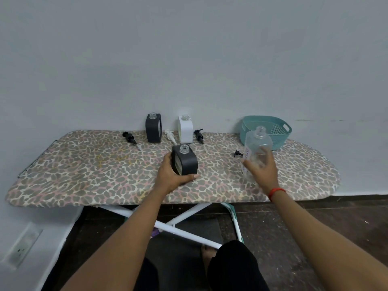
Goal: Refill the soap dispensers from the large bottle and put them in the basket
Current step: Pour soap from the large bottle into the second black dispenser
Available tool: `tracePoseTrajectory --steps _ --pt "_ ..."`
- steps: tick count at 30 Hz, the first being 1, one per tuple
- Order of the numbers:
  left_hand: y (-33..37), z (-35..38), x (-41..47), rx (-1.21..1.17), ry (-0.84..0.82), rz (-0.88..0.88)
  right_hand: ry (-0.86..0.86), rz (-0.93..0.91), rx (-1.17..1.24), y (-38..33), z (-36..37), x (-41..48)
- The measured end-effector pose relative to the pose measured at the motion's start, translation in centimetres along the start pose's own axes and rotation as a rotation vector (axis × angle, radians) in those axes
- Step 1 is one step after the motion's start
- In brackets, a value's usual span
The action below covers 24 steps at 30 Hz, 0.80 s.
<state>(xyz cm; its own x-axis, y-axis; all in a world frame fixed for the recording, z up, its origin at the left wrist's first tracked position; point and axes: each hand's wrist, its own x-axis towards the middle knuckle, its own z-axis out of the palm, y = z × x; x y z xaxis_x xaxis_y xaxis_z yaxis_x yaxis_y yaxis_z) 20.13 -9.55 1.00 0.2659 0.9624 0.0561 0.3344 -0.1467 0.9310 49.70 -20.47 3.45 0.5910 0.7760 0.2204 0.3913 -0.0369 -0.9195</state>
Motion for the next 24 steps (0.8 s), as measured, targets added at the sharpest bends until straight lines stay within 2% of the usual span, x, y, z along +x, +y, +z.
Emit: tracePoseTrajectory --steps 3,8,13,16,20,24 --pt "-0.5 0.1 0.3 -0.012 0.0 -0.023 -0.015 0.014 -0.074 1.9 0.6 -1.2" --pt "0.3 1.0 -1.5 -0.018 0.092 -0.054 -0.019 0.039 -0.121 2.2 -0.2 -0.5" --pt "2.0 4.6 -4.2 0.051 0.335 -0.018 -0.02 -0.008 -0.107 2.3 -0.4 -0.7" --pt "2.9 5.8 -4.6 0.076 0.406 -0.046 -0.022 -0.016 -0.104 2.5 -0.4 -0.8" --pt "3.2 6.3 -4.8 0.089 0.421 -0.046 -0.013 -0.016 -0.1 2.7 -0.5 -0.8" --pt "3.6 7.5 -4.3 0.028 0.349 -0.034 -0.006 -0.03 -0.097 3.0 -0.4 -0.6"
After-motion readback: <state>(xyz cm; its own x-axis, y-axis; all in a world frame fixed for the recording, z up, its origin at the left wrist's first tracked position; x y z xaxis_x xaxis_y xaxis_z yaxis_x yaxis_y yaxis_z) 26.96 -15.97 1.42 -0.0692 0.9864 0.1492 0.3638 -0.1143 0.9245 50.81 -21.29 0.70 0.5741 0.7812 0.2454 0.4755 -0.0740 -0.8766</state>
